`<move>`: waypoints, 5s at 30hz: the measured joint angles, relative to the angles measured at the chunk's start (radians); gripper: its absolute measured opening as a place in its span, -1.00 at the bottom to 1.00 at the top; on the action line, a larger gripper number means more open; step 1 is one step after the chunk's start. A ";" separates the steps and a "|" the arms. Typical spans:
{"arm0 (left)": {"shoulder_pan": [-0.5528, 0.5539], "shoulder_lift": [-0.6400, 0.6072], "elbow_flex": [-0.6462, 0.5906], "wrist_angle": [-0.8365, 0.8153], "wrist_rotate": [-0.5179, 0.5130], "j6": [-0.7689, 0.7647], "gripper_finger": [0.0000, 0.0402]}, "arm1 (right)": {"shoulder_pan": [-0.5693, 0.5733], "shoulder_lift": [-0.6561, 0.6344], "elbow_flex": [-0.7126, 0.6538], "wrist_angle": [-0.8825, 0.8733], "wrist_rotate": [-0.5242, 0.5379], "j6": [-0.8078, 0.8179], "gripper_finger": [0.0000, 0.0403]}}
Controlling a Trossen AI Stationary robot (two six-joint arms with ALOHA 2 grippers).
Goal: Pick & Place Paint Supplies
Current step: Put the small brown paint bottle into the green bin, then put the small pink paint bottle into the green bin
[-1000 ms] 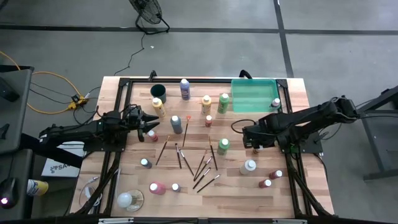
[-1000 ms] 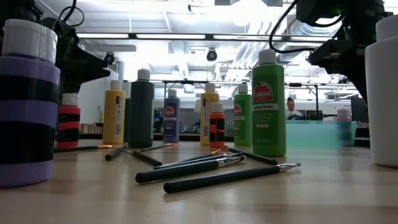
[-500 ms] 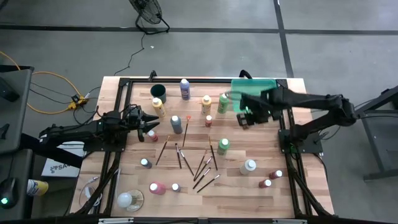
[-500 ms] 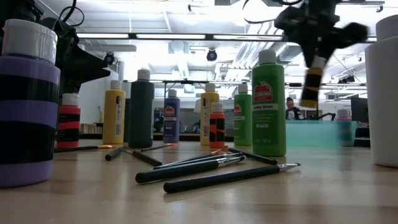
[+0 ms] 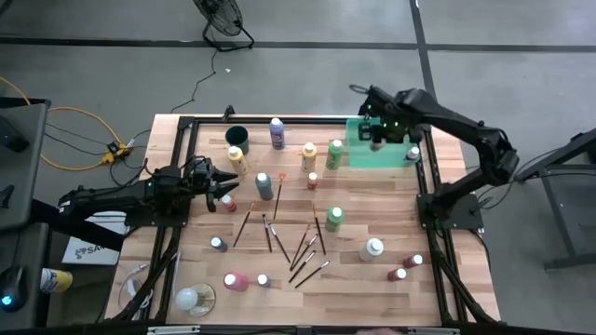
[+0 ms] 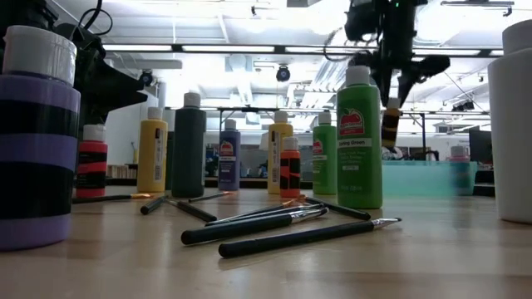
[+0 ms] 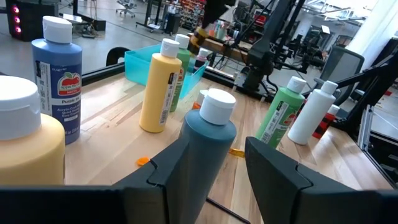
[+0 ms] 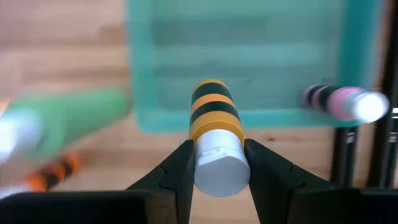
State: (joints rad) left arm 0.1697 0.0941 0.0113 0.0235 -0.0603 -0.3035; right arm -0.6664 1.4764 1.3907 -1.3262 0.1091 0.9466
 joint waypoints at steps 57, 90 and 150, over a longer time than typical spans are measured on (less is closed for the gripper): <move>0.000 0.000 0.000 0.002 -0.012 0.000 -0.24 | -0.475 0.249 0.000 0.195 0.040 0.226 0.09; 0.000 0.000 0.000 0.001 -0.010 0.000 -0.24 | 0.079 -0.203 -0.043 -0.242 0.011 -0.056 0.14; 0.000 0.000 0.000 0.001 -0.010 0.000 -0.24 | 1.390 -0.124 -0.505 0.215 -0.417 1.594 -0.05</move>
State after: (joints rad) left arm 0.1699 0.0941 0.0113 0.0249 -0.0704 -0.3035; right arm 0.7240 1.3529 0.8852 -1.1110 -0.3079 2.5408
